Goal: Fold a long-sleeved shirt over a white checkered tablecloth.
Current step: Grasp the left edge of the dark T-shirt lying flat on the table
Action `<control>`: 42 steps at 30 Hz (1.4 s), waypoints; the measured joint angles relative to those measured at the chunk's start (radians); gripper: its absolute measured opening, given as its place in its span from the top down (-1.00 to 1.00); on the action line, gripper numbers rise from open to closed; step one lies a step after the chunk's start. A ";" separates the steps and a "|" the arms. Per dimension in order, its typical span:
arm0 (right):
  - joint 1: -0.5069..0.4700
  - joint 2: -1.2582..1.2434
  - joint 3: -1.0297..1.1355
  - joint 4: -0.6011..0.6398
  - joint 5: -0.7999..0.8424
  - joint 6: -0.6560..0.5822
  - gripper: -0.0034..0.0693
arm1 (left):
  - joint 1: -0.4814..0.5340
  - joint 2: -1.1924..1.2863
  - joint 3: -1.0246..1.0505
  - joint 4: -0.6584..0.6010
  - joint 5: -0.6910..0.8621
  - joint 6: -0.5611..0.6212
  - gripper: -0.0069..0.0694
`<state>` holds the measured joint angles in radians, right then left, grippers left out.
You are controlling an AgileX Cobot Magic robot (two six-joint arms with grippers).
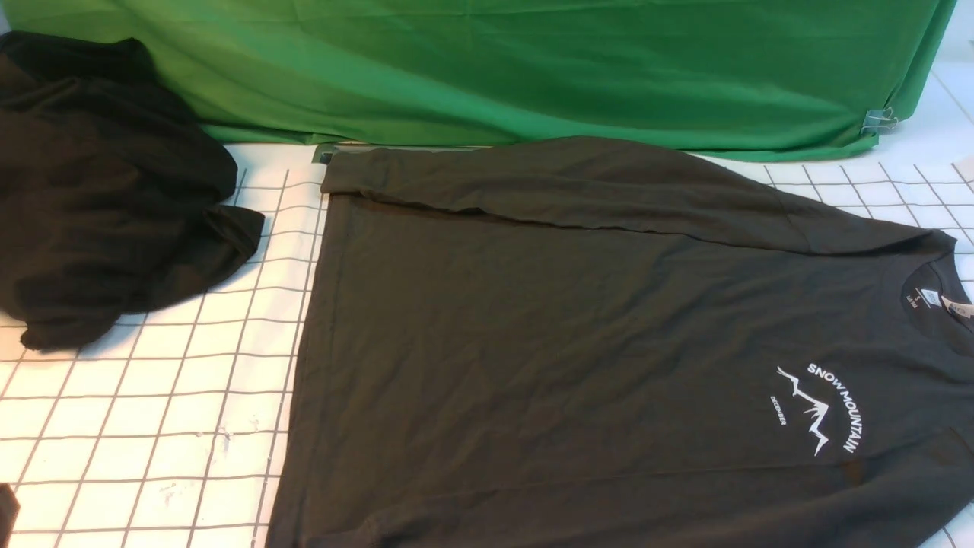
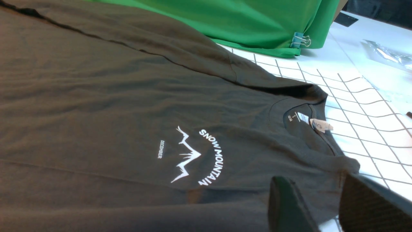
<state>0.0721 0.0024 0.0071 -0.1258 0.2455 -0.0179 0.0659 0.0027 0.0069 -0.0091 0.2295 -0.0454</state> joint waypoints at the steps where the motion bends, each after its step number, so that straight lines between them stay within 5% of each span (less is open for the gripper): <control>1: 0.000 0.000 0.000 0.000 0.000 0.000 0.24 | 0.000 0.000 0.000 0.000 0.000 0.000 0.81; 33: 0.000 0.000 0.000 0.005 -0.019 0.001 0.24 | 0.000 0.000 0.000 0.000 0.000 0.000 0.81; 37: 0.000 0.000 0.000 0.126 -0.092 0.157 0.24 | 0.000 0.000 0.000 -0.077 -0.027 -0.027 0.81; 39: 0.000 0.000 0.000 0.237 -0.136 0.313 0.24 | 0.000 0.000 0.000 -0.208 -0.056 -0.086 0.81; 40: 0.000 0.000 0.000 0.330 -0.174 0.484 0.24 | 0.000 0.000 0.000 -0.359 -0.079 -0.164 0.81; 42: 0.000 0.000 0.000 0.378 -0.194 0.625 0.24 | 0.000 0.000 0.000 -0.567 -0.088 -0.244 0.81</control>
<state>0.0721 0.0024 0.0071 0.2521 0.0514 0.6068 0.0659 0.0027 0.0069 -0.5764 0.1416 -0.2895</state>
